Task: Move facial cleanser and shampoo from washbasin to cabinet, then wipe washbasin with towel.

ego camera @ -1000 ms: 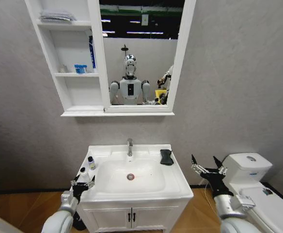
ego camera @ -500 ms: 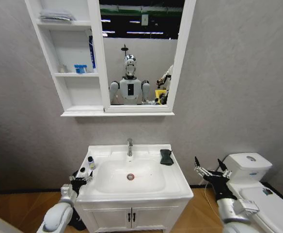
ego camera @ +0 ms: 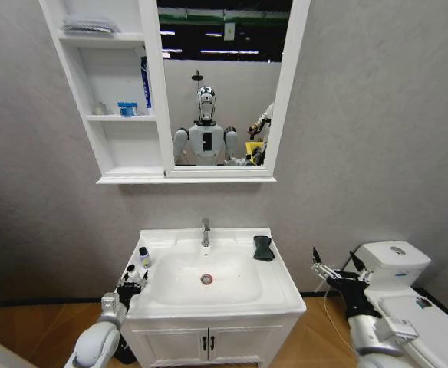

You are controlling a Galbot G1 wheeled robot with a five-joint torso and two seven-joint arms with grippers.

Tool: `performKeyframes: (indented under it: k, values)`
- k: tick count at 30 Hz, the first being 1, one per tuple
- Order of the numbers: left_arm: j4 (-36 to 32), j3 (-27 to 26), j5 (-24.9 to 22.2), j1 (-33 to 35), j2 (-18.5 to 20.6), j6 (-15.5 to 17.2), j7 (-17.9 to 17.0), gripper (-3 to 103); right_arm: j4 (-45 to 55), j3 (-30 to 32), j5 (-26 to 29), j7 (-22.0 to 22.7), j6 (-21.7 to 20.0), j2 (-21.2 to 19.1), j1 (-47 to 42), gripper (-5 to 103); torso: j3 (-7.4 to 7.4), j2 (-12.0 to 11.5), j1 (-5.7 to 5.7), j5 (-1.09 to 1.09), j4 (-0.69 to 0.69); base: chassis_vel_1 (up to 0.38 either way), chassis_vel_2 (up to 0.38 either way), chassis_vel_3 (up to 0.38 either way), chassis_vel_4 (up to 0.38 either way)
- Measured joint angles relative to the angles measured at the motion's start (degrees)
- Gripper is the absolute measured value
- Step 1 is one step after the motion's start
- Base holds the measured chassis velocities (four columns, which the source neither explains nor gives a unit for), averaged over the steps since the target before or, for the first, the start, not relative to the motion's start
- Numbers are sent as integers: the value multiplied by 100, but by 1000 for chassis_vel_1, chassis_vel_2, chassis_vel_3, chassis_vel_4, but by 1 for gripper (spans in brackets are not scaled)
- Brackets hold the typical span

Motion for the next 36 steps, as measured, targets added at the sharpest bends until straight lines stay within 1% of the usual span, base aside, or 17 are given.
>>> performKeyframes:
  k: [1, 4, 8, 11, 14, 15, 18, 19, 22, 23, 25, 26, 28, 31, 34, 35, 36]
  values:
    - [0, 0, 0, 0, 0, 0, 0, 53, 0, 0, 0, 0, 0, 0, 0, 100, 0, 0, 0, 0, 0, 0, 0, 0, 0]
    - [-192, -101, 38, 130, 5, 12, -27, 37, -2, -42, -3, 57, -44, -17, 50, 100, 0, 0, 0, -1, 0, 0, 0, 0, 0]
    - [-565, -212, -47, 241, 117, 59, -121, 34, 1, -49, -8, 91, -66, -46, 66, 100, 0, 0, 0, -2, 0, 0, 0, 0, 0]
    - [-1248, -372, -469, 325, 412, 371, -467, 34, 2, -48, -4, 102, -87, -79, 65, 100, 0, 0, 0, -1, 1, 0, 0, 0, 0]
    - [-2107, -647, -1372, 151, 1164, 1029, -1081, 34, -9, -56, 3, 109, -142, -138, 100, 100, 0, 0, 0, -1, 1, 0, 0, 0, 0]
    - [-2107, -647, -1372, 151, 1164, 1029, -1081, 34, -9, -56, 3, 109, -142, -138, 100, 100, 0, 0, 0, -1, 1, 0, 0, 0, 0]
    - [-2626, -842, -2731, -446, 2274, 1767, -1806, 34, -23, -92, -9, 150, -209, -227, 149, 100, 0, 0, 0, 0, 0, 0, 0, 0, 0]
    - [-2626, -842, -2731, -446, 2274, 1767, -1806, 34, -23, -92, -9, 150, -209, -227, 149, 100, 0, 0, 0, 0, 0, 0, 0, 0, 0]
    - [-2680, -849, -3983, -1316, 3115, 2307, -2282, 34, -32, -121, -71, 174, -224, -258, 115, 100, 0, 0, 0, -2, 0, 0, 0, 0, 0]
    - [-2680, -849, -3983, -1316, 3115, 2307, -2282, 34, -32, -121, -71, 174, -224, -258, 115, 100, 0, 0, 0, -2, 0, 0, 0, 0, 0]
    - [-2508, -665, -4964, -2195, 3661, 2584, -2477, 34, -36, -137, -121, 175, -224, -261, 29, 100, 0, 0, 1, 0, -1, 0, 0, 0, 0]
    - [-2508, -665, -4964, -2195, 3661, 2584, -2477, 34, -36, -137, -121, 175, -224, -261, 29, 100, 0, 0, 1, 0, -1, 0, 0, 0, 0]
    - [-2141, -389, -5575, -3062, 4039, 2748, -2504, 34, -36, -158, -149, 174, -223, -273, -23, 100, 0, 0, 1, 1, -1, 0, 0, 0, 0]
    - [-1763, -74, -5834, -3742, 4267, 2868, -2342, 34, -36, -185, -189, 171, -222, -288, -38, 100, 0, 0, 0, -1, 0, 0, 0, 0, 0]
    - [-1409, 329, -5840, -4372, 4385, 2903, -2120, 34, -41, -224, -228, 169, -222, -287, -37, 100, 0, 0, 1, -2, 1, 0, 0, 0, 0]
    - [-1131, 755, -5845, -4959, 4417, 2906, -2028, 34, -41, -272, -262, 168, -233, -282, -24, 100, 0, 1, 1, -1, 1, 0, 0, 0, 0]
    - [-1131, 755, -5845, -4959, 4417, 2906, -2028, 34, -41, -272, -262, 168, -233, -282, -24, 100, 0, 1, 1, -1, 1, 0, 0, 0, 0]
